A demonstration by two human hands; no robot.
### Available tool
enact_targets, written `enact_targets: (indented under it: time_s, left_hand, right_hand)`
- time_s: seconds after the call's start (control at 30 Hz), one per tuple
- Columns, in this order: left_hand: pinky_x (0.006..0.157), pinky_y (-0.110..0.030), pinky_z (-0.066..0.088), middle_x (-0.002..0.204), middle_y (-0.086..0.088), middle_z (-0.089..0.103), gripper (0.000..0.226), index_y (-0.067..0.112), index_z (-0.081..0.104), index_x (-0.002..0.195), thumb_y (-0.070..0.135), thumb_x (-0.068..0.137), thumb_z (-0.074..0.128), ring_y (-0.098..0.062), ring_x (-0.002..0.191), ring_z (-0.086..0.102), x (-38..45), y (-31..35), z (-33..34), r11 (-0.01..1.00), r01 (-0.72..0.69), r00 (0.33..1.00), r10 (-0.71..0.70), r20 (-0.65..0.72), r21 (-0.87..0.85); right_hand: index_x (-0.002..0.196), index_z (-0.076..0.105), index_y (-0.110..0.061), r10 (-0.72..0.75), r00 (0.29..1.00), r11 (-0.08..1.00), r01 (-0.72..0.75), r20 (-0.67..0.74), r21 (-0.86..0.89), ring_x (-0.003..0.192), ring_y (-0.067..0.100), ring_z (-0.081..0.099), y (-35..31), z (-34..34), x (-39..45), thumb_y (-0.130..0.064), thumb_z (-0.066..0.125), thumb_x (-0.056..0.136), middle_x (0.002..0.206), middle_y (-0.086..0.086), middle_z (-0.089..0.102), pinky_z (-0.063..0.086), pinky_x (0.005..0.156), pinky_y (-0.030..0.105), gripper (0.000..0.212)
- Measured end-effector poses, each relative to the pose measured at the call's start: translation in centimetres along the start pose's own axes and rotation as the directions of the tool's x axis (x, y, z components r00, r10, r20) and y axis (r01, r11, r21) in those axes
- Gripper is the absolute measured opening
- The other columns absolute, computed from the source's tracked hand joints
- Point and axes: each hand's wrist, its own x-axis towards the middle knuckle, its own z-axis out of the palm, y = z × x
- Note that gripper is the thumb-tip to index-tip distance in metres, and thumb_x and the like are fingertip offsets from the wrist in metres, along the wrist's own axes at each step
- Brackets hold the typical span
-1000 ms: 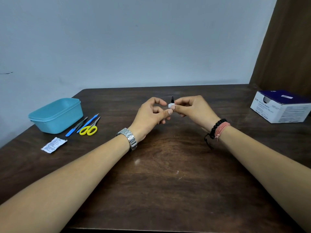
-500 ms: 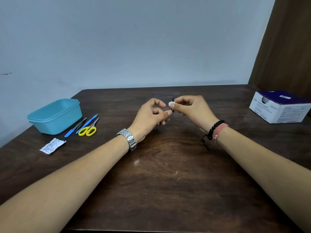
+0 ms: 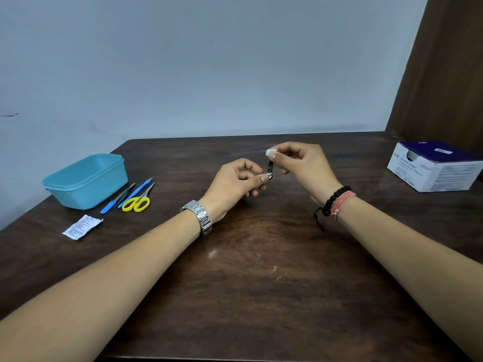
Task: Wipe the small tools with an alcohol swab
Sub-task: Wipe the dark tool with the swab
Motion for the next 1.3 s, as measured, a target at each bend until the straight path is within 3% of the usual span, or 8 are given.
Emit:
enact_targets:
  time_s: [0.13,0.2,0.33,0.47,0.6,0.83,1.03,1.3]
  left_hand:
    - [0.054,-0.017,0.043,0.077,-0.008,0.073,0.009,0.014,0.064,0.092,0.02,0.089,0.07,-0.008,0.056,0.057,-0.1,0.0,0.0,1.0,0.008,1.0,-0.008,0.001,-0.008]
    - [0.054,-0.015,0.044,0.081,-0.008,0.073,0.012,0.012,0.066,0.101,0.022,0.095,0.063,-0.007,0.058,0.057,-0.2,0.3,-0.1,0.99,0.085,0.996,-0.083,0.016,-0.11]
    - [0.055,-0.013,0.048,0.087,-0.009,0.072,0.024,0.005,0.064,0.117,0.014,0.101,0.05,-0.005,0.061,0.056,-0.3,1.0,-0.6,0.844,0.296,0.955,-0.246,0.169,-0.447]
    - [0.057,-0.012,0.05,0.089,-0.008,0.073,0.023,0.003,0.063,0.116,0.009,0.098,0.049,-0.004,0.06,0.057,-0.4,1.4,-0.6,0.763,0.352,0.935,-0.261,0.239,-0.543]
    - [0.058,-0.015,0.052,0.088,-0.005,0.07,0.031,0.003,0.058,0.125,0.009,0.095,0.052,-0.007,0.064,0.06,-0.4,1.5,-0.8,0.756,0.328,0.943,-0.227,0.243,-0.566]
    - [0.061,-0.015,0.053,0.087,-0.005,0.067,0.022,0.004,0.064,0.114,0.008,0.098,0.05,-0.01,0.068,0.063,-0.4,1.6,-0.6,0.757,0.254,0.967,-0.177,0.185,-0.602]
    - [0.064,-0.017,0.056,0.09,-0.008,0.068,0.016,0.005,0.064,0.107,0.007,0.097,0.052,-0.017,0.074,0.069,-0.2,2.1,-0.7,0.712,0.161,0.986,-0.151,0.075,-0.684]
    - [0.064,-0.018,0.057,0.094,-0.006,0.072,0.01,0.009,0.064,0.103,0.007,0.095,0.057,-0.015,0.074,0.071,-0.3,2.4,-0.9,0.748,0.066,0.993,-0.115,-0.032,-0.66]
  right_hand:
    - [0.088,0.075,-0.014,-0.011,0.999,0.999,0.012,0.036,-0.034,0.064,0.001,0.056,0.1,0.1,0.0,-0.016,0.072,0.087,0.084,0.001,0.071,0.05,0.062,0.02,0.003]
    - [0.089,0.075,-0.015,-0.024,0.999,0.999,0.026,0.046,-0.032,0.063,0.002,0.056,0.0,0.0,0.0,-0.016,0.071,0.088,0.085,0.002,0.071,0.05,0.063,0.02,0.004]
    - [0.09,0.073,-0.017,-0.098,0.994,0.995,0.098,0.046,0.019,0.072,0.006,0.06,-0.5,-0.2,0.0,-0.011,0.068,0.09,0.089,0.0,0.072,0.05,0.063,0.02,0.008]
    - [0.092,0.072,-0.018,-0.171,0.984,0.985,0.169,0.051,0.038,0.076,0.004,0.062,-0.8,-0.1,-0.2,-0.01,0.067,0.091,0.089,-0.005,0.071,0.05,0.064,0.022,0.01]
    - [0.093,0.073,-0.019,-0.219,0.976,0.976,0.219,0.003,-0.017,0.074,0.002,0.064,-1.0,0.2,-0.6,-0.013,0.069,0.089,0.084,-0.007,0.072,0.051,0.066,0.019,0.008]
    - [0.09,0.075,-0.014,-0.341,0.937,0.922,0.318,-0.077,-0.222,0.072,0.001,0.067,-1.8,0.7,-1.4,-0.014,0.072,0.086,0.082,-0.009,0.074,0.053,0.067,0.016,0.005]
    - [0.089,0.075,-0.013,-0.392,0.92,0.876,0.371,-0.007,-0.309,0.07,0.005,0.066,-1.4,1.0,-1.7,-0.013,0.074,0.084,0.077,-0.006,0.072,0.052,0.065,0.017,0.005]
    - [0.089,0.074,-0.013,-0.217,0.976,0.969,0.219,0.03,-0.115,0.08,0.005,0.071,-1.3,1.9,-1.9,-0.012,0.072,0.086,0.083,-0.005,0.075,0.051,0.073,0.015,0.004]
